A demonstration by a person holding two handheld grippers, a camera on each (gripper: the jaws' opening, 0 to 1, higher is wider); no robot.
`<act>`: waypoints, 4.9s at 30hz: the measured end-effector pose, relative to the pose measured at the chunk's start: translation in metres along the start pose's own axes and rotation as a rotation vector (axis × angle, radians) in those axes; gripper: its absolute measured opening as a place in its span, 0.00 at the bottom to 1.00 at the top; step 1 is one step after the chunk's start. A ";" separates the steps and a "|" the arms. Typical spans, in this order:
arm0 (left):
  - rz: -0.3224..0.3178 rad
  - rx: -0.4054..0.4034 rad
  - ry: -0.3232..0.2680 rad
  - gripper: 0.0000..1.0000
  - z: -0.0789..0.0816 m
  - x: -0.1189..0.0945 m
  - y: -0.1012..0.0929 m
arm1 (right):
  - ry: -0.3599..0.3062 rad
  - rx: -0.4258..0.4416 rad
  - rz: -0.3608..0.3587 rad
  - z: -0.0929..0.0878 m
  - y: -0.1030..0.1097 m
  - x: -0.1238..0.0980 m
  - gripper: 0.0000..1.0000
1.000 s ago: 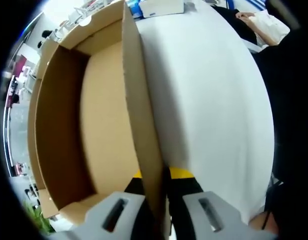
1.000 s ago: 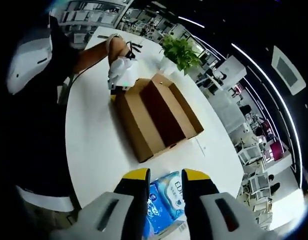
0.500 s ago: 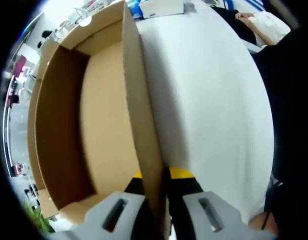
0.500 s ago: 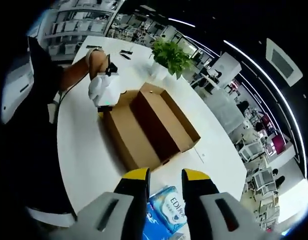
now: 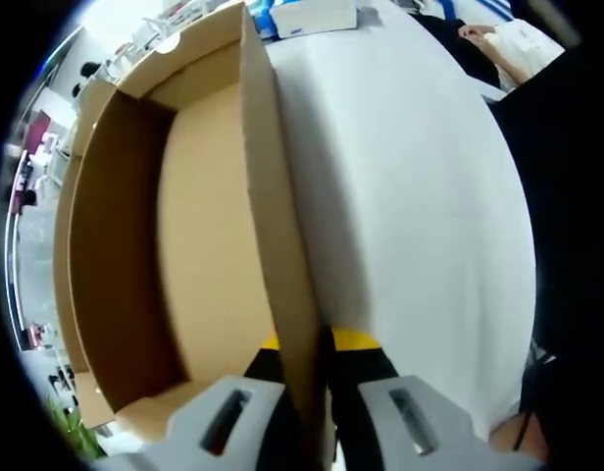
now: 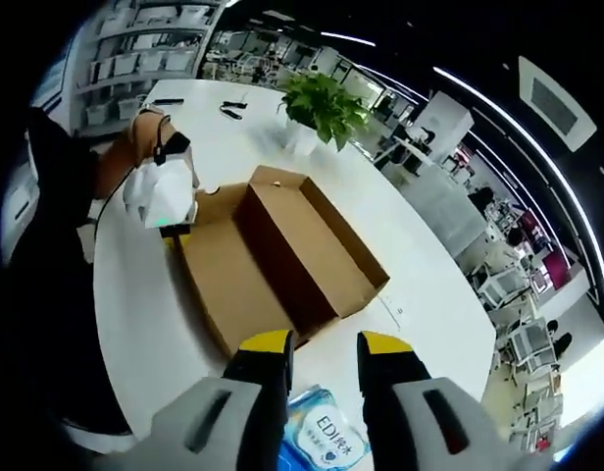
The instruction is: Operate the shoe box by opening the lid, removing the specified soft item, and placing it in the target area until the item is outside and the box remains undamaged.
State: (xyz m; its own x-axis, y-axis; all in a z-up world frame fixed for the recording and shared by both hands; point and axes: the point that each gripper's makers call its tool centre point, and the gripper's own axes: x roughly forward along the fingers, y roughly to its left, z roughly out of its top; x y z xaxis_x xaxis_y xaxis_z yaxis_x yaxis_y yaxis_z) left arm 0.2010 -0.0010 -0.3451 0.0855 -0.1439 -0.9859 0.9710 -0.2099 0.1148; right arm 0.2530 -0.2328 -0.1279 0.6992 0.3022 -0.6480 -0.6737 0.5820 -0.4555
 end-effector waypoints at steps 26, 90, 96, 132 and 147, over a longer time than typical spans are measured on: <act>-0.020 0.019 0.012 0.04 -0.003 0.001 -0.002 | 0.039 0.187 0.116 0.019 -0.026 0.050 0.31; -0.034 0.021 -0.002 0.04 -0.006 0.001 -0.005 | 0.245 0.478 0.032 -0.005 -0.086 0.186 0.38; -0.034 0.019 -0.002 0.04 -0.005 0.001 -0.005 | 0.287 0.487 0.016 -0.014 -0.087 0.196 0.38; -0.035 0.021 -0.004 0.04 -0.003 0.001 -0.004 | 0.395 0.689 0.027 -0.044 -0.082 0.233 0.31; -0.033 0.022 -0.003 0.04 -0.005 0.001 -0.002 | 0.431 0.702 0.012 -0.049 -0.074 0.238 0.22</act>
State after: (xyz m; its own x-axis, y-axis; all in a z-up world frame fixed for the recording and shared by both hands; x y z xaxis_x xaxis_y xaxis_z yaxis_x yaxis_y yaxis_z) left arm 0.2007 0.0039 -0.3471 0.0524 -0.1392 -0.9889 0.9682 -0.2357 0.0845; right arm 0.4573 -0.2410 -0.2784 0.4433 0.0784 -0.8930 -0.2739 0.9604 -0.0516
